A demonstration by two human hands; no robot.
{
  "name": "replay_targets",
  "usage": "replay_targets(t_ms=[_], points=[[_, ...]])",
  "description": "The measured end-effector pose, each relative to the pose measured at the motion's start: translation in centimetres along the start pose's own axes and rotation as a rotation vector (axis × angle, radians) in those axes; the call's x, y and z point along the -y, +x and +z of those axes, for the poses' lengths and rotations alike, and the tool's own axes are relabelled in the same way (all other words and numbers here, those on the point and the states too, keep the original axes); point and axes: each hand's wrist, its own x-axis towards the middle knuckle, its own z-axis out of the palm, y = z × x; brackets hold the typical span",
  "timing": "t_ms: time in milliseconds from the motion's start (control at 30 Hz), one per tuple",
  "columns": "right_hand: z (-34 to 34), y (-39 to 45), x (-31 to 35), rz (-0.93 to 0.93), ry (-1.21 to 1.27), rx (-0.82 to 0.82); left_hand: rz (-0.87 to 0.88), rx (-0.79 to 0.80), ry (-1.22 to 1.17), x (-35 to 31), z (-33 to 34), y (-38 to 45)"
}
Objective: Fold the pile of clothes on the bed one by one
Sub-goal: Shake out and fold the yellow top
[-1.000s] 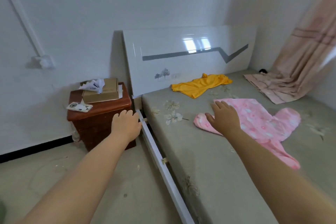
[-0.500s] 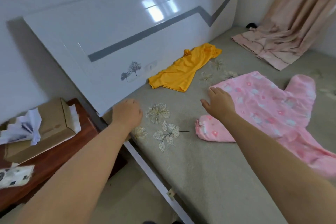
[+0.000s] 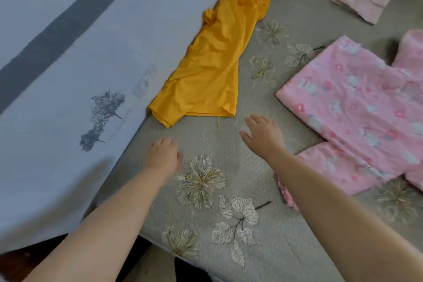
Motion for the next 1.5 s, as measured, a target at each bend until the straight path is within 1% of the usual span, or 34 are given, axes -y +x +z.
replay_targets(t_ms=[133, 167, 200, 233, 300, 333, 400, 467, 533, 567, 667, 700, 733, 800, 900, 967, 1000, 1033, 1100, 1133, 1167, 1200, 1233, 1267, 1300, 1333, 1367, 1400, 1433, 1500], points=[[5.1, 5.2, 1.2, 0.151, 0.107, 0.093, 0.081, 0.12, -0.027, 1.4, 5.9, 4.6], [6.2, 6.5, 1.5, 0.158, 0.114, 0.105, 0.099, 0.134, -0.067, 1.1, 7.2, 4.9], [7.0, 7.8, 1.8, 0.159, 0.119, 0.109, 0.116, 0.115, -0.115, 0.8, 8.4, 5.0], [7.7, 9.2, 1.9, 0.163, 0.123, 0.11, 0.132, 0.066, -0.146, 0.4, 9.4, 5.0], [8.9, 11.4, 1.5, 0.165, 0.093, 0.106, 0.167, -0.059, -0.134, 0.2, 11.1, 5.1], [9.5, 12.4, 1.2, 0.152, 0.065, 0.093, 0.181, -0.088, -0.118, 0.2, 11.7, 5.2], [10.1, 13.4, 0.6, 0.094, 0.068, 0.006, 0.206, -0.153, -0.088, 0.5, 12.1, 5.5], [10.4, 13.8, 0.5, 0.071, 0.15, -0.078, 0.219, -0.197, -0.097, 0.7, 12.5, 5.5], [10.6, 13.3, 0.5, 0.041, 0.193, -0.11, 0.239, -0.256, -0.094, 0.8, 12.5, 5.5], [10.7, 12.5, 0.4, 0.021, 0.2, -0.091, 0.284, -0.314, -0.081, 0.9, 12.7, 5.3], [11.3, 7.1, -0.7, -0.013, 0.23, 0.035, 0.552, -0.501, -0.029, 0.1, 12.8, 5.0], [11.4, 4.3, -1.3, -0.001, 0.256, 0.079, 0.611, -0.517, -0.034, -0.8, 12.4, 4.9], [11.4, 1.2, -2.0, 0.025, 0.29, 0.112, 0.625, -0.511, -0.028, -2.1, 11.8, 4.7], [10.9, -5.7, -3.7, 0.114, 0.385, 0.192, 0.575, -0.374, 0.028, -5.4, 10.4, 3.8], [10.5, -15.8, -7.4, 0.247, 0.497, 0.39, 0.443, 0.085, 0.092, -10.1, 10.1, 0.6], [10.4, -21.5, -9.7, 0.342, 0.486, 0.575, 0.505, 0.23, 0.128, -12.9, 11.2, -2.5], [10.4, -23.8, -10.9, 0.382, 0.452, 0.686, 0.549, 0.287, 0.113, -14.6, 11.6, -4.3], [10.6, -25.7, -12.1, 0.394, 0.387, 0.8, 0.575, 0.4, 0.054, -16.3, 11.8, -6.2], [10.9, -28.2, -14.1, 0.357, 0.179, 0.999, 0.574, 0.771, -0.092, -19.6, 12.3, -9.6], [11.1, -28.9, -14.8, 0.322, 0.071, 1.059, 0.543, 0.923, -0.155, -20.7, 12.6, -11.0], [11.2, -29.4, -15.4, 0.293, -0.006, 1.085, 0.501, 0.971, -0.225, -21.6, 12.7, -12.0], [11.3, -29.5, -15.8, 0.259, -0.049, 1.068, 0.453, 0.922, -0.305, -22.3, 12.6, -12.7], [11.4, -29.2, -16.0, 0.221, -0.065, 1.001, 0.39, 0.796, -0.383, -22.8, 12.5, -13.0], [11.4, -28.6, -16.0, 0.188, -0.049, 0.877, 0.329, 0.616, -0.427, -23.1, 12.5, -13.1], [11.3, -27.8, -15.7, 0.168, 0.006, 0.711, 0.279, 0.424, -0.416, -23.2, 12.4, -13.0], [11.2, -26.8, -15.3, 0.157, 0.083, 0.53, 0.233, 0.259, -0.344, -23.0, 12.2, -12.8], [11.2, -25.6, -14.8, 0.145, 0.161, 0.364, 0.18, 0.158, -0.243, -22.5, 12.1, -12.6], [11.3, -24.4, -14.2, 0.138, 0.227, 0.24, 0.102, 0.135, -0.156, -21.8, 12.2, -12.5], [11.6, -23.1, -13.6, 0.141, 0.282, 0.163, 0.003, 0.171, -0.115, -20.8, 12.4, -12.4], [12.3, -20.9, -12.3, 0.171, 0.344, 0.134, -0.154, 0.275, -0.127, -18.9, 13.2, -12.5]])
